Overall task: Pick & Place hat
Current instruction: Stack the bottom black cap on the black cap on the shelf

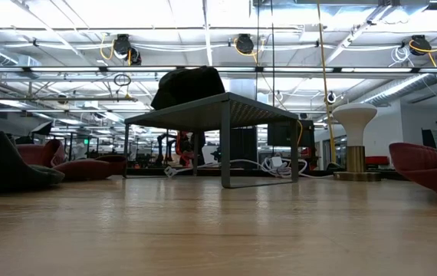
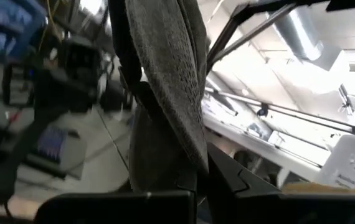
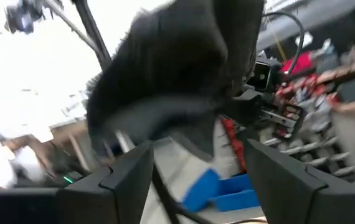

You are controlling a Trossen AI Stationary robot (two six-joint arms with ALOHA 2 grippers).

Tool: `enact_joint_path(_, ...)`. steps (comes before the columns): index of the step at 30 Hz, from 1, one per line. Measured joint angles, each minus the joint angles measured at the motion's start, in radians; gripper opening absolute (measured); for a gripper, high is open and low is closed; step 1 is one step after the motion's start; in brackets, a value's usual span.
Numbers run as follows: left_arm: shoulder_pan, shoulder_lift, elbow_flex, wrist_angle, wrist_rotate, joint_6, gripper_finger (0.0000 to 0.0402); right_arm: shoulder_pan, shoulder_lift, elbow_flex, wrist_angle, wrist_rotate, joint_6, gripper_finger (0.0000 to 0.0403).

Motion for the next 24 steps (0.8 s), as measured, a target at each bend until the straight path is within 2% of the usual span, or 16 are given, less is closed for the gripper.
enact_joint_path(11, 0.051, -0.016, 0.0, -0.138, 0.128, -0.086, 0.0008, 0.0, -0.025, 0.0, -0.032, 0.002, 0.573, 0.0225)
enact_joint_path(18, 0.057, -0.016, 0.0, -0.223, 0.12, -0.087, 0.0008, 0.008, -0.013, -0.001, -0.082, 0.0, 0.62, 0.0224)
enact_joint_path(24, 0.057, -0.013, 0.0, -0.336, 0.057, -0.075, 0.0008, 0.013, -0.004, -0.001, -0.077, -0.004, 0.636, 0.0224)
